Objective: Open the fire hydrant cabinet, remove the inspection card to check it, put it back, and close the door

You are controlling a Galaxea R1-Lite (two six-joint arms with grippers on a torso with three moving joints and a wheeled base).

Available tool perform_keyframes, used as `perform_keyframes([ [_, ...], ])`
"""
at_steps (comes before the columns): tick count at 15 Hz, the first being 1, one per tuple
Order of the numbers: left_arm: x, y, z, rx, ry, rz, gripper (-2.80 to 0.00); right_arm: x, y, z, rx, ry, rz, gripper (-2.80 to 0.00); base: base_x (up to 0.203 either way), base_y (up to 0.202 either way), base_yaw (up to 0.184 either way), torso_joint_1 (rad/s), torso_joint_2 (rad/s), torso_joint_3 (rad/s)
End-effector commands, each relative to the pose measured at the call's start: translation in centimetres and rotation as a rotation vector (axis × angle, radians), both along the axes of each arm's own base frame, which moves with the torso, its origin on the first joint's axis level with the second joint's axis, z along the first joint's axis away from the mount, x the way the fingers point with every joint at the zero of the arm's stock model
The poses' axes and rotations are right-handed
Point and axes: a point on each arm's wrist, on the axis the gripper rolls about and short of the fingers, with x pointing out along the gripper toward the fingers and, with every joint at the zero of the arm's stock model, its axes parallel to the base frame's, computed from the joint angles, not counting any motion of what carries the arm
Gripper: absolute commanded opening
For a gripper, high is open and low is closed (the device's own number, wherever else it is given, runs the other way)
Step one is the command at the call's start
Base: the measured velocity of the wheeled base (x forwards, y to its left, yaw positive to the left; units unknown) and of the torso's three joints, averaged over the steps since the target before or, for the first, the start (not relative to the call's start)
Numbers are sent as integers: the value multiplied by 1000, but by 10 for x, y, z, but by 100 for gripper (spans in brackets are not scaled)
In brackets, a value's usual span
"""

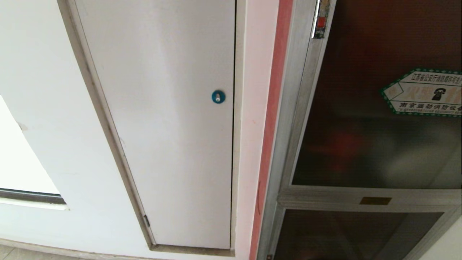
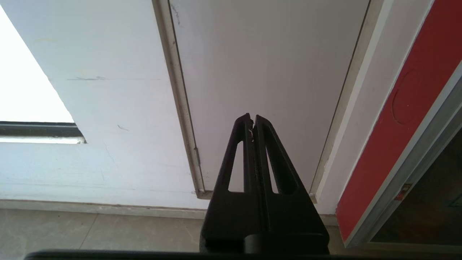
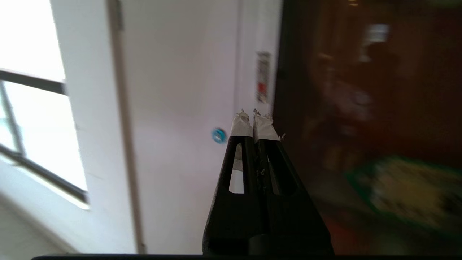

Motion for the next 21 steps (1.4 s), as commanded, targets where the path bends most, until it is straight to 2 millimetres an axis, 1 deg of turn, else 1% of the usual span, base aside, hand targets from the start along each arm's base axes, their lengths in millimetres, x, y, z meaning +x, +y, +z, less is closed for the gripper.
perform_keyframes([
  [1, 0, 0, 0, 0, 1, 0, -280, -52, -8, -18, 2, -62, -60, -280, 0, 0, 0, 0, 0, 0],
  [3, 0, 0, 0, 0, 0, 0, -280, -78, -7, -43, -9, -59, -160, -280, 0, 0, 0, 0, 0, 0],
  [5, 0, 0, 0, 0, -1, 0, -280, -95, -6, -70, -21, -61, -191, -280, 0, 0, 0, 0, 0, 0],
  [7, 0, 0, 0, 0, 0, 0, -280, -101, -5, -98, -28, -43, -200, -280, 0, 0, 0, 0, 0, 0],
  [9, 0, 0, 0, 0, 0, 0, -280, -101, -5, -130, -38, -10, -203, -280, 0, 0, 0, 0, 0, 0],
  [12, 0, 0, 0, 0, 1, 0, -280, -99, -5, -183, -51, 29, -211, -280, 0, 0, 0, 0, 0, 0],
  [14, 0, 0, 0, 0, 1, 0, -280, -87, -5, -214, -61, 89, -243, -280, 0, 0, 0, 0, 0, 0],
  [16, 0, 0, 0, 0, 0, 0, -280, -71, -7, -237, -49, 145, -326, -280, 0, 0, 0, 0, 0, 0],
  [18, 0, 0, 0, 0, 1, 0, -280, -56, -7, -260, -51, 177, -351, -280, 0, 0, 0, 0, 0, 0],
  [21, 0, 0, 0, 0, 0, 0, -280, -41, -8, -289, -74, 199, -385, -280, 0, 0, 0, 0, 0, 0],
])
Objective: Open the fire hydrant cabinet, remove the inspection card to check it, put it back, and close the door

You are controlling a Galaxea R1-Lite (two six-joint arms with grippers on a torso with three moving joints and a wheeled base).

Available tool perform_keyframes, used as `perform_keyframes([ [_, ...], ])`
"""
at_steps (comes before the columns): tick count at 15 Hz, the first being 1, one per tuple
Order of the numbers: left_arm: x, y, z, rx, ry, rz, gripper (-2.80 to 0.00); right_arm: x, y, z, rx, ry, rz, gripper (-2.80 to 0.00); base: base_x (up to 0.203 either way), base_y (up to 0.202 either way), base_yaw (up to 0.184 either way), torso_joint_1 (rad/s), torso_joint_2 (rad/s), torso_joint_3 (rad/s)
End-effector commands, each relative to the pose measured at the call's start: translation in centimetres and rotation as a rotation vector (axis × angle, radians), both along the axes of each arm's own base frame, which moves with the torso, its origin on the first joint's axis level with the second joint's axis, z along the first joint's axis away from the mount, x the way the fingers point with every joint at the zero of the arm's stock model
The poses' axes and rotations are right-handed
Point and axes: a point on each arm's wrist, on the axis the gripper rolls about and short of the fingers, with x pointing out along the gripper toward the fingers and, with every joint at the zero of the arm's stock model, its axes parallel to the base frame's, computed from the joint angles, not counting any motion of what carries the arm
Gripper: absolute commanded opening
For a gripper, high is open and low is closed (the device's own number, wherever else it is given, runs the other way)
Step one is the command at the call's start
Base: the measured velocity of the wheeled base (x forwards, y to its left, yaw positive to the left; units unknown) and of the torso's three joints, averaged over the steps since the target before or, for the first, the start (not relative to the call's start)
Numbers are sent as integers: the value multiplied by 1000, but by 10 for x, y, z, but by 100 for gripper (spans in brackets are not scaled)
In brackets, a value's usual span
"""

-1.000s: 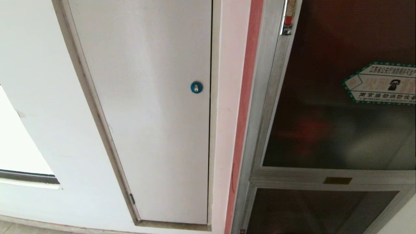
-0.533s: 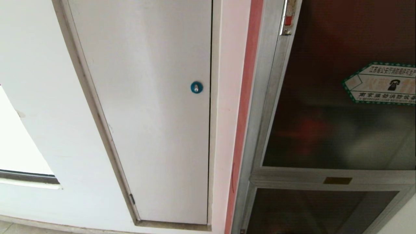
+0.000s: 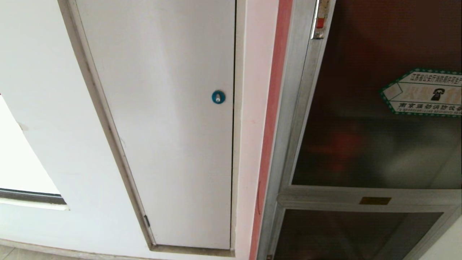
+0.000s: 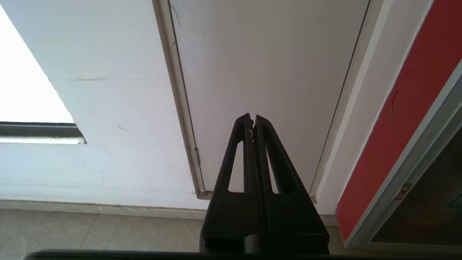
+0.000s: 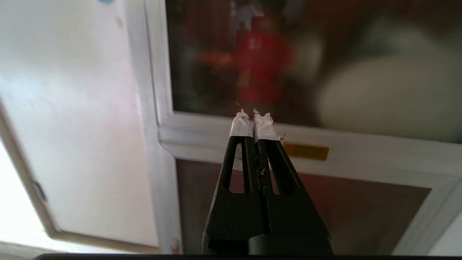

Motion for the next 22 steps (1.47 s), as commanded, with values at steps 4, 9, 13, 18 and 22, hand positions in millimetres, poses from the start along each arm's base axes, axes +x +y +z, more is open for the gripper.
perform_keyframes([
  [4, 0, 0, 0, 0, 0, 0, -280, 6, 0, -18, -15, 78, -2, -280, 0, 0, 0, 0, 0, 0],
  [9, 0, 0, 0, 0, -1, 0, -280, 6, 0, -28, 8, 175, 1, -280, 0, 0, 0, 0, 0, 0],
  [13, 0, 0, 0, 0, 1, 0, -280, 6, 0, -28, 36, 176, 2, -280, 0, 0, 0, 0, 0, 0],
  [18, 0, 0, 0, 0, 0, 0, -280, 6, 0, -28, 40, 175, 3, -280, 0, 0, 0, 0, 0, 0],
  [22, 0, 0, 0, 0, -1, 0, -280, 6, 0, -28, 39, 175, 1, -280, 0, 0, 0, 0, 0, 0],
])
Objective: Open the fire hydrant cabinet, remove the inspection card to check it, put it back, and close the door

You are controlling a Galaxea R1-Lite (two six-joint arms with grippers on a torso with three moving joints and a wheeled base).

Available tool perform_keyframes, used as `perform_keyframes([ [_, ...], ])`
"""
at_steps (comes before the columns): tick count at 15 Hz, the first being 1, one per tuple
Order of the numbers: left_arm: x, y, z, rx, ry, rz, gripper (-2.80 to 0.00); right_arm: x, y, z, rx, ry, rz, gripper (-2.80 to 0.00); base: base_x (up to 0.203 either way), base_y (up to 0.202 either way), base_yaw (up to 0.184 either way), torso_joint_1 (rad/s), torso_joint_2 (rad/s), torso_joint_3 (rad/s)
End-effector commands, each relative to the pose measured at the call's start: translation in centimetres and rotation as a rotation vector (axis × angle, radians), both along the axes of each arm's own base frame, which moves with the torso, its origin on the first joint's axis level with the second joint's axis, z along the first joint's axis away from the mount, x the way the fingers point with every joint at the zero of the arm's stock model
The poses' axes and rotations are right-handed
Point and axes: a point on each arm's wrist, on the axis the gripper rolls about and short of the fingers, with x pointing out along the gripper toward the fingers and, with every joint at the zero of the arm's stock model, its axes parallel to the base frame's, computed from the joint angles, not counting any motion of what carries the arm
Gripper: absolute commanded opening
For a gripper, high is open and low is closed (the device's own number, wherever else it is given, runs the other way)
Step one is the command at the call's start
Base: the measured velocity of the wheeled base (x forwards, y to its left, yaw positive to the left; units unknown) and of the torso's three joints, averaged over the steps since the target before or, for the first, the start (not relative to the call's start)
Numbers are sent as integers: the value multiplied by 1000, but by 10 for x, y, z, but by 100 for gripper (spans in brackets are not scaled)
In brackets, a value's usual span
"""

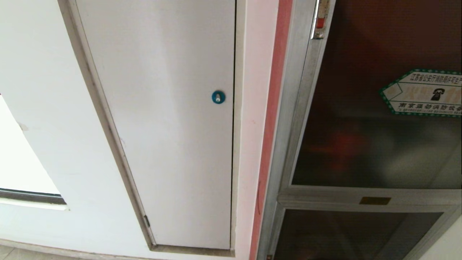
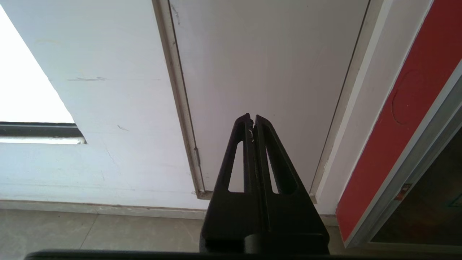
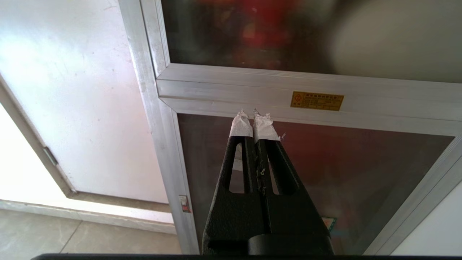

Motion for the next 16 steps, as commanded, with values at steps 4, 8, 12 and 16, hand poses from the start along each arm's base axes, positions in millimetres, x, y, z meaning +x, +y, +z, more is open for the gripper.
perform_keyframes([
  [4, 0, 0, 0, 0, 0, 0, -280, 0, 0, -1, 1, 6, 1, -280, 0, 0, 0, 0, 0, 0],
  [8, 0, 0, 0, 0, 1, 0, -280, 0, 0, -1, 7, 6, 0, -280, 0, 0, 0, 0, 0, 0],
  [12, 0, 0, 0, 0, 1, 0, -280, 0, 0, -1, 9, 5, 0, -280, 0, 0, 0, 0, 0, 0],
  [16, 0, 0, 0, 0, 0, 0, -280, 0, 0, -1, 12, 5, 0, -280, 0, 0, 0, 0, 0, 0],
])
